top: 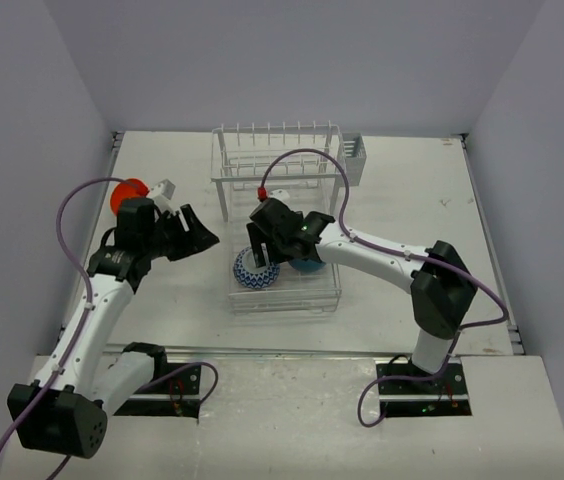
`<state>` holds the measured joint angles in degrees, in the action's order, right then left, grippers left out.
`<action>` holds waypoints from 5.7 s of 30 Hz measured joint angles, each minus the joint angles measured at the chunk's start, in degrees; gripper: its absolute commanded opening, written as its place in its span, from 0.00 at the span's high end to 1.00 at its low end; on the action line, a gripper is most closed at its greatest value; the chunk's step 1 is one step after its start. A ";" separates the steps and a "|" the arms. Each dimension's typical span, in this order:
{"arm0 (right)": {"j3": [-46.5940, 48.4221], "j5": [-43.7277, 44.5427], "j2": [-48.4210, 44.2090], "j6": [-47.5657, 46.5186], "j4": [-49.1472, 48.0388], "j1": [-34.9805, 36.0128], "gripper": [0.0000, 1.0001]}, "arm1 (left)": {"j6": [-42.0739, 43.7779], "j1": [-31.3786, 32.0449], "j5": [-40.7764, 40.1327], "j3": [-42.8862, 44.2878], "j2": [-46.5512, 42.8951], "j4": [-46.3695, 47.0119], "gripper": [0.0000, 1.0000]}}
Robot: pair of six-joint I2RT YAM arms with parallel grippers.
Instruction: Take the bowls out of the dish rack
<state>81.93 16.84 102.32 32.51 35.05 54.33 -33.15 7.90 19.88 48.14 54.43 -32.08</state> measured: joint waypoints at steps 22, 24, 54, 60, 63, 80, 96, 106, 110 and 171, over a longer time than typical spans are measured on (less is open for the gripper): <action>0.11 0.02 -8.37 1.44 0.13 -0.11 0.07 | 3.76 11.34 -1.11 -2.93 14.84 4.04 0.33; 0.09 0.00 -8.98 1.62 0.26 -0.24 0.06 | 3.72 11.69 -1.97 -2.91 14.93 4.39 0.32; -21.38 -9.42 -20.41 10.69 -14.51 -0.39 0.01 | 0.94 12.02 -0.96 -0.79 19.06 9.22 0.30; -26.27 -9.20 -26.69 14.71 -20.39 -0.42 0.01 | 0.83 12.39 -1.07 -0.79 20.04 9.38 0.31; -26.29 -8.92 -27.50 15.76 -21.90 -0.59 0.01 | 0.83 12.74 -1.40 -0.79 20.41 9.38 0.34; -26.29 -9.09 -26.82 19.12 -22.88 -2.19 0.01 | 0.63 13.88 -4.92 -0.61 21.07 9.33 0.61; -31.50 -18.45 -21.92 22.86 -34.07 -5.40 0.01 | -0.24 13.88 -5.16 -0.48 21.07 9.16 0.67; -35.60 -23.26 -18.62 25.38 -40.46 -7.50 0.01 | -0.24 13.88 -5.29 -0.35 21.07 8.92 0.73; -36.09 -24.35 -18.25 25.70 -42.38 -7.65 0.01 | -0.24 13.88 -5.31 -0.35 21.07 8.90 0.76; -40.28 -30.12 -13.40 26.62 -53.11 -10.40 0.01 | -0.22 13.88 -6.69 0.00 19.47 7.17 1.00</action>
<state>41.65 -13.28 88.92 59.13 -18.06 43.92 -33.36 21.78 13.19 48.14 73.91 -24.91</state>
